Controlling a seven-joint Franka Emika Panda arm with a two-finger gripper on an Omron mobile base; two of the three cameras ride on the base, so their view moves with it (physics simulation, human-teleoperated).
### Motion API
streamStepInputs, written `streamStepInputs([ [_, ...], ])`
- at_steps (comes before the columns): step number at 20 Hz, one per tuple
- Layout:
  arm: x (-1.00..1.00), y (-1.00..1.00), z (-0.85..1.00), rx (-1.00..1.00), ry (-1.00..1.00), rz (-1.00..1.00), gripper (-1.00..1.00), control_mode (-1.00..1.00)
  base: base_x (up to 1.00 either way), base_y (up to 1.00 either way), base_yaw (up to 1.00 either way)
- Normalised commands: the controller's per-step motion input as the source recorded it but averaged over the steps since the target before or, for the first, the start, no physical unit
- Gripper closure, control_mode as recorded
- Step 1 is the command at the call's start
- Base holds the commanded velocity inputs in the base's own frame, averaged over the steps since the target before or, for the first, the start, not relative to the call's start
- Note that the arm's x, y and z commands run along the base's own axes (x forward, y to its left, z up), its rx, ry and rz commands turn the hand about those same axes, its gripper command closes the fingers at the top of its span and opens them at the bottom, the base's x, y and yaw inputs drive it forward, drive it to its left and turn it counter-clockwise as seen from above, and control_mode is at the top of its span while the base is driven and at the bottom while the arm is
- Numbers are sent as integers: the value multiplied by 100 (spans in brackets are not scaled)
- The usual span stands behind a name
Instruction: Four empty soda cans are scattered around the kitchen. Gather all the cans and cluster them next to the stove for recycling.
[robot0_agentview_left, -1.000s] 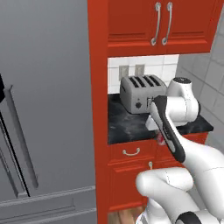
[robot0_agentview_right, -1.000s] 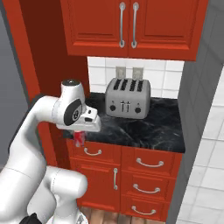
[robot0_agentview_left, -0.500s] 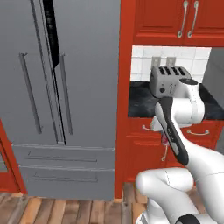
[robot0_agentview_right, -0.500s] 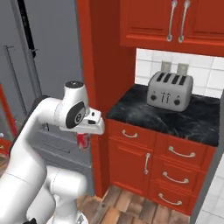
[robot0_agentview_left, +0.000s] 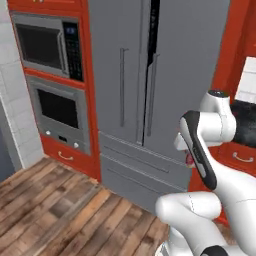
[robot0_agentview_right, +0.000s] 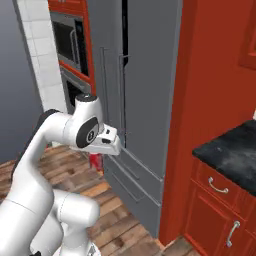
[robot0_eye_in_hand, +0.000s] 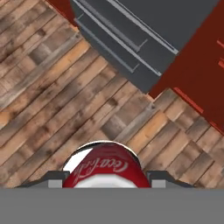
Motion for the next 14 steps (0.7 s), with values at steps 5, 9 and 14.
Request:
streamStepInputs([
  [5,0,0,0,0,0,0,100,100,-1,23,88],
  [9,0,0,0,0,0,0,100,100,-1,29,91],
  [14,0,0,0,0,0,0,100,100,-1,35,92],
])
